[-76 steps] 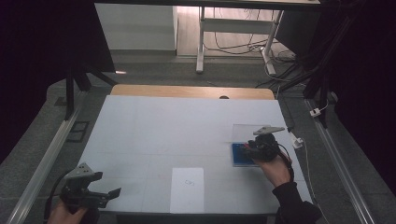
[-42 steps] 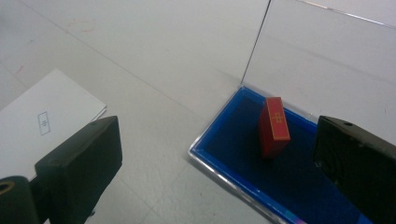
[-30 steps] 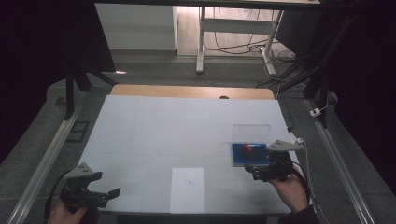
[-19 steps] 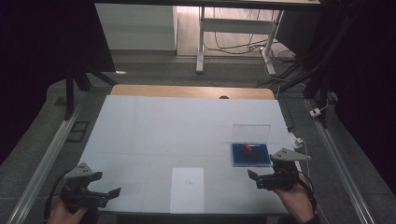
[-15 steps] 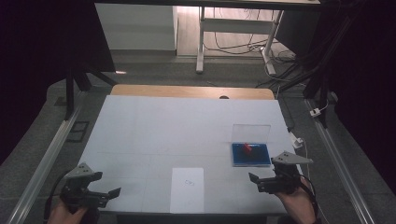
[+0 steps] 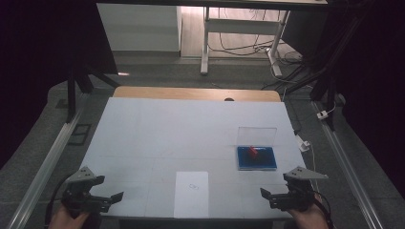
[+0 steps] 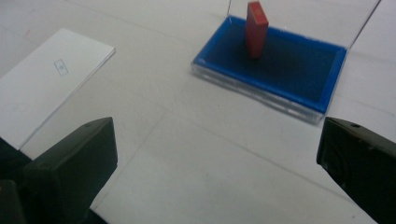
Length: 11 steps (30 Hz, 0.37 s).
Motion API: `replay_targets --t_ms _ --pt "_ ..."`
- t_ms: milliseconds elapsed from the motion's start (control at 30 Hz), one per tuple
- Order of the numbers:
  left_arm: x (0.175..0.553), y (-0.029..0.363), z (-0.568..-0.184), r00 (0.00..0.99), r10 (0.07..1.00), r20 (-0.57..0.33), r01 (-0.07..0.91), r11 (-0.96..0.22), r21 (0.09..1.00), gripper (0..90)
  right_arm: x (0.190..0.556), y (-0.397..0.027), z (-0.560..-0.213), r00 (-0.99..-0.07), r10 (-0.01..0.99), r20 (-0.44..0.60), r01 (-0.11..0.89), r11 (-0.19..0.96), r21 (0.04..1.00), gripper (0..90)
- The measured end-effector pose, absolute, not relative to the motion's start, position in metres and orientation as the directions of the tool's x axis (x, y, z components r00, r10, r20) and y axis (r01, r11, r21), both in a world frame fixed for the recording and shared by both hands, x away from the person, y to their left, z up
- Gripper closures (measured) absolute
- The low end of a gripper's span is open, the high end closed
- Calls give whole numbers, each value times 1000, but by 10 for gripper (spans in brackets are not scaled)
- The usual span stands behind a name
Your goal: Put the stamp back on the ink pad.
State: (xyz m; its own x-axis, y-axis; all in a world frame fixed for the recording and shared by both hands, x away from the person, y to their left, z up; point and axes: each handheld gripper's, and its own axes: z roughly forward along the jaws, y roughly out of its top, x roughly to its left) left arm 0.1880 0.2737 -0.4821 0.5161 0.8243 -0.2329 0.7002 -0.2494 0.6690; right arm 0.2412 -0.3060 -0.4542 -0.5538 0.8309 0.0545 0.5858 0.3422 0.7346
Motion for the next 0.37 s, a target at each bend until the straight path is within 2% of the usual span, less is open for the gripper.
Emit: replay_targets --t_ms 367 --pt "188 273 -482 516 824 -234 699 -248 670 30 235 -311 -458 -537 841 65 617 339 710 0"
